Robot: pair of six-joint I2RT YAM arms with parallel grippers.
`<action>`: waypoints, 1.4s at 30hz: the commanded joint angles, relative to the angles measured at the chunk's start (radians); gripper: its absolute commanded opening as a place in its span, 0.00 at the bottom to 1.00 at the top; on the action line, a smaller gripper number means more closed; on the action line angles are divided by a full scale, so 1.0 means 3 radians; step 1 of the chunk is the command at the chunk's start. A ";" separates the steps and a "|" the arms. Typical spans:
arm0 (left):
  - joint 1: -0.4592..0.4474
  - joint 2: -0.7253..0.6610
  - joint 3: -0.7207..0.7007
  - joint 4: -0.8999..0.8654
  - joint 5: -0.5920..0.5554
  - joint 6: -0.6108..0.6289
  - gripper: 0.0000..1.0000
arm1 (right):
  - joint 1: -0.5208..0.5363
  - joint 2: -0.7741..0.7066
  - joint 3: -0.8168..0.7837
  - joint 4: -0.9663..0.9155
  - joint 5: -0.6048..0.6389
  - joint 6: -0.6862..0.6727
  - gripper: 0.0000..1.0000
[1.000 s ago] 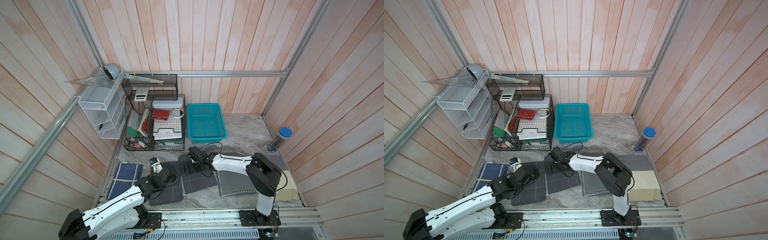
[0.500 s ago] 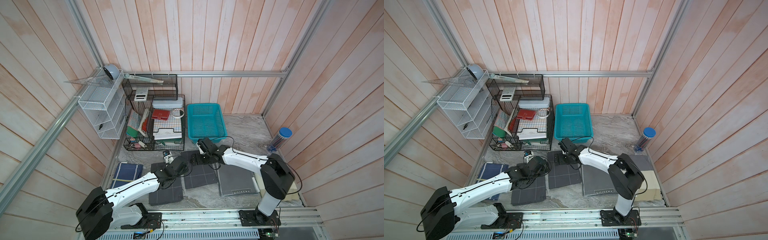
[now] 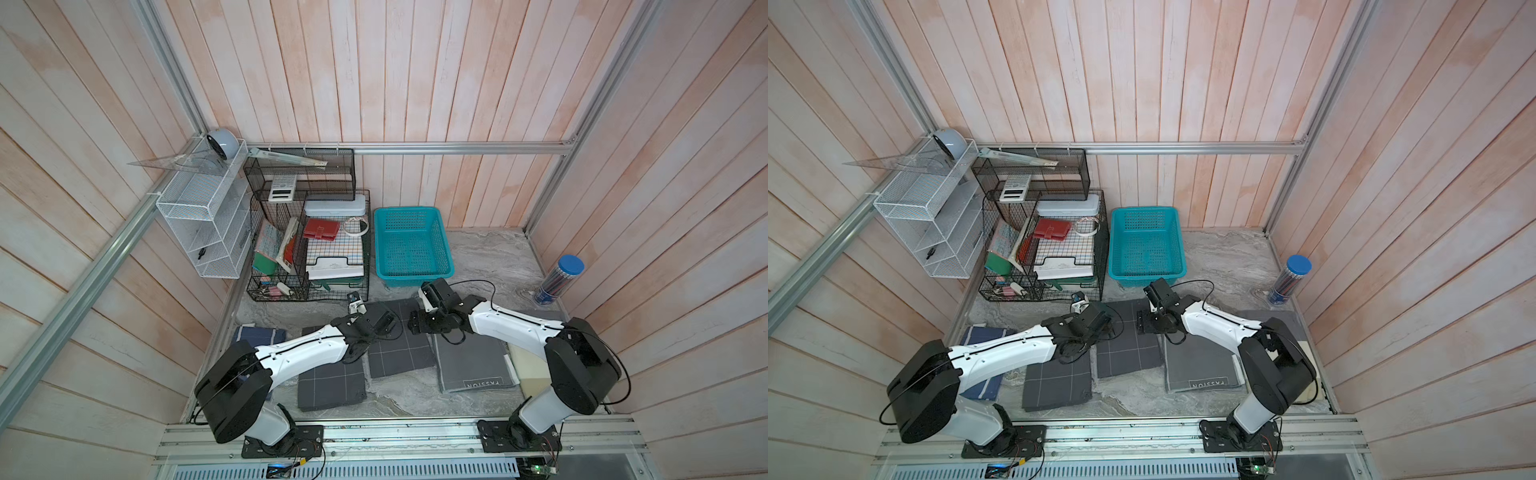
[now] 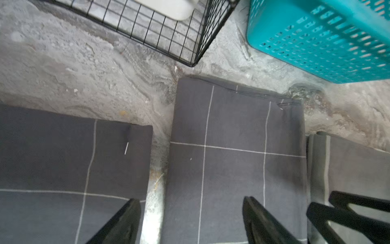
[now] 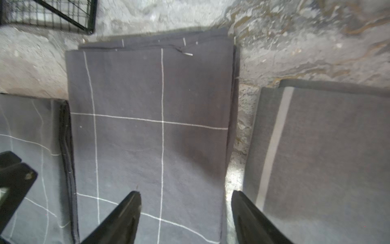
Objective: Put the folded pillowcase in the basket
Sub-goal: Pick up the pillowcase at the center of the board.
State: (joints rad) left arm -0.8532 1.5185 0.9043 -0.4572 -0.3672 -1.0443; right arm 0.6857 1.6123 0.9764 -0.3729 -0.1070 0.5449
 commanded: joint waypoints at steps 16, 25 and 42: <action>-0.0014 0.0593 0.0359 -0.0204 -0.0071 -0.0052 0.71 | 0.0020 0.0398 0.0084 -0.0052 0.0091 -0.0093 0.63; 0.0019 0.0859 0.0372 -0.0093 -0.0021 -0.0040 0.64 | 0.0019 0.0528 0.0038 -0.0014 0.0116 -0.0038 0.61; 0.0028 0.0939 0.0323 0.0159 0.0237 -0.0014 0.28 | 0.0202 0.0604 0.0122 -0.0025 0.0178 0.0122 0.30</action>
State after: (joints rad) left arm -0.8406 1.7931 1.0096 -0.4282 -0.3439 -1.0550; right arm 0.7265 1.7802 1.0203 -0.3168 -0.0761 0.5587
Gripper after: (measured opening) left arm 0.298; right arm 0.316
